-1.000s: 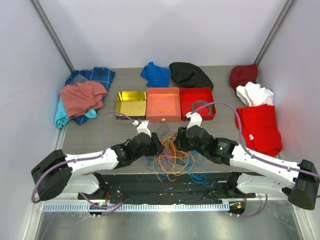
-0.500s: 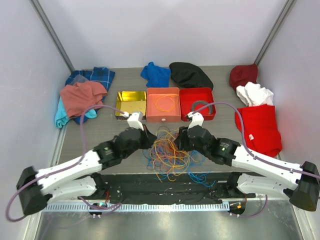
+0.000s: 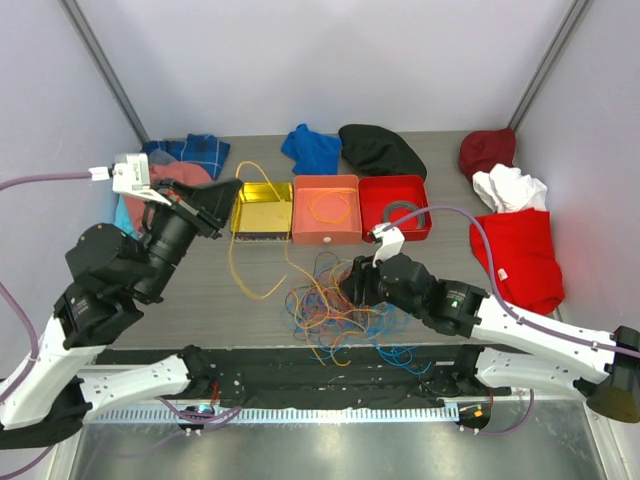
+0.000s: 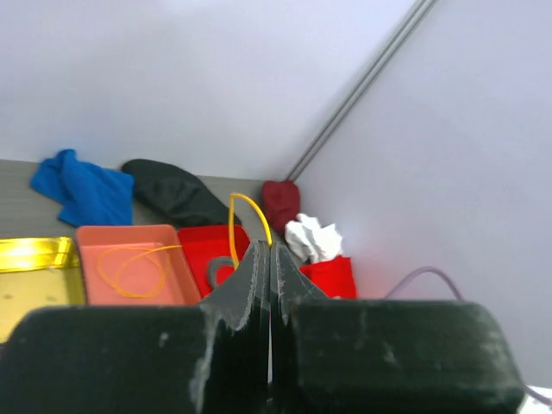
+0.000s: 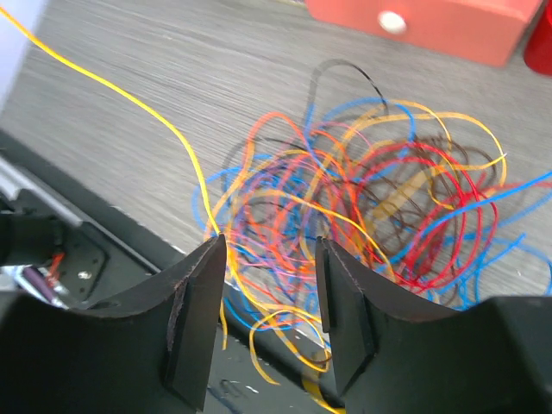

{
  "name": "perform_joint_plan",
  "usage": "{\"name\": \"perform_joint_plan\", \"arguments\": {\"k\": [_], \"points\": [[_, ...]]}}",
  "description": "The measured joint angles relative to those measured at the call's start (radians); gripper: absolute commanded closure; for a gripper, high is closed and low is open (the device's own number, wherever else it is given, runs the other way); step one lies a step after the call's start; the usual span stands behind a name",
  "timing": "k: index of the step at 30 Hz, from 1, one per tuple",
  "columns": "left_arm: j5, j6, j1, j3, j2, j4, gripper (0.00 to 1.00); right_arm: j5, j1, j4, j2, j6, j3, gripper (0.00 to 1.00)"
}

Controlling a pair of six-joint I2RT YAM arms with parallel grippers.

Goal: Untangle the cables

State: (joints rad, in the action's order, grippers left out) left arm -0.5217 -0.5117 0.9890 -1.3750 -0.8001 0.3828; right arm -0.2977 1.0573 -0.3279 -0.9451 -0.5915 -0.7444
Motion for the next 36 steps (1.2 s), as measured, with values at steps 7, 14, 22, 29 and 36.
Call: {"name": "perform_joint_plan", "arguments": {"k": [7, 14, 22, 29, 36], "points": [[-0.018, 0.111, 0.0, -0.199, -0.107, 0.05, 1.0, -0.008, 0.031, 0.018, 0.049, 0.023, -0.038, 0.3], [-0.031, 0.195, 0.0, -0.405, -0.187, 0.069, 1.0, -0.01, 0.059, 0.032, 0.051, 0.04, -0.04, 0.26], [-0.014, 0.239, 0.0, -0.645, -0.275, 0.081, 1.0, -0.018, 0.065, 0.102, -0.028, 0.089, -0.066, 0.25], [0.006, 0.24, 0.0, -0.698, -0.296, 0.087, 1.0, -0.124, 0.066, 0.175, -0.189, 0.152, -0.152, 0.35], [0.008, 0.24, 0.0, -0.674, -0.288, 0.108, 1.0, -0.217, 0.066, 0.207, -0.247, 0.195, -0.176, 0.66]]}}
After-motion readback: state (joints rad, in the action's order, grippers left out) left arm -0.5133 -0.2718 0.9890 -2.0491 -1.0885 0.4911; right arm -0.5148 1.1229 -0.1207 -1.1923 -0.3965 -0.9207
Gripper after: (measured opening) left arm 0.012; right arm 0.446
